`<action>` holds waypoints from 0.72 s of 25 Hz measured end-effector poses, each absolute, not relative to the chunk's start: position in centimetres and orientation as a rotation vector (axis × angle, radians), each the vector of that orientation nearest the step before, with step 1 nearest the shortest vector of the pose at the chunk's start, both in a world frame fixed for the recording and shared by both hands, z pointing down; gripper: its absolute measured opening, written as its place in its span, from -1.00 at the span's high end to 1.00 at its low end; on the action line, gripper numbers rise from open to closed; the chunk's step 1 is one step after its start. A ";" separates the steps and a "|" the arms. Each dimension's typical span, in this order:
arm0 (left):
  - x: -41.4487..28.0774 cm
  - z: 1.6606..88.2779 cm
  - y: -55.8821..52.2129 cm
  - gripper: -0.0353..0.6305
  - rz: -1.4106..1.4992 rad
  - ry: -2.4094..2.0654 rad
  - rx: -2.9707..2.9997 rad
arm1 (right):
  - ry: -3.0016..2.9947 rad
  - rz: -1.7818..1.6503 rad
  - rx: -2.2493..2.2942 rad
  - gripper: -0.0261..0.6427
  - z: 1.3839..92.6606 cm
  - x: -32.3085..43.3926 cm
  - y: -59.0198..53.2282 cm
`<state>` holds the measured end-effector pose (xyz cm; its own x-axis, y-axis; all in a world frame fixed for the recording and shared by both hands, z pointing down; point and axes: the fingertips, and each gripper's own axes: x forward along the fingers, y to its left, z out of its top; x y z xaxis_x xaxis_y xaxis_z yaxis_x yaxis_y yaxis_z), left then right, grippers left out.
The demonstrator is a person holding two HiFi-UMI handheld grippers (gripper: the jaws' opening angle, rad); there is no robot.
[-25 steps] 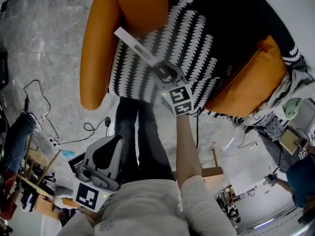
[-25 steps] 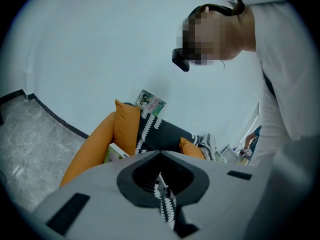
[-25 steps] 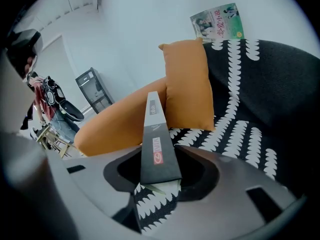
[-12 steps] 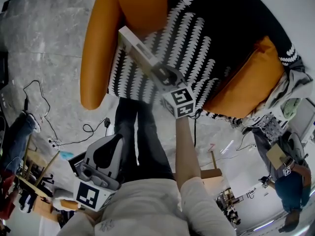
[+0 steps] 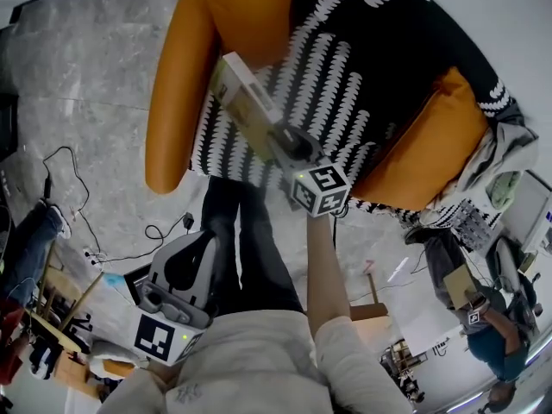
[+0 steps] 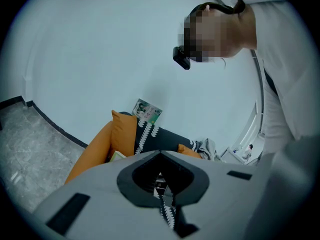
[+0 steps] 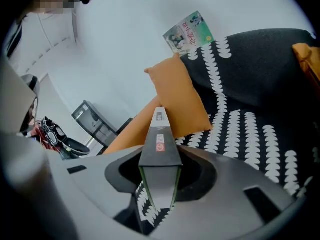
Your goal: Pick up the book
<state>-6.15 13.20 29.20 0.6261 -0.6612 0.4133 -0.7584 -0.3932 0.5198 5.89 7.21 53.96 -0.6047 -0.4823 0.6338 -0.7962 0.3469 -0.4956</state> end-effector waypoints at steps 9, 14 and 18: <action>-6.1 24.2 11.7 0.87 0.104 -1.150 2.257 | -2.333 1.273 1.264 0.48 45.0 6.8 6.4; -6.6 20.7 11.0 0.87 0.048 -1.170 2.322 | -2.440 1.253 1.330 0.48 38.7 6.6 5.6; -6.7 18.4 11.1 0.87 0.012 -1.178 2.356 | -2.482 1.251 1.354 0.48 35.0 6.5 5.4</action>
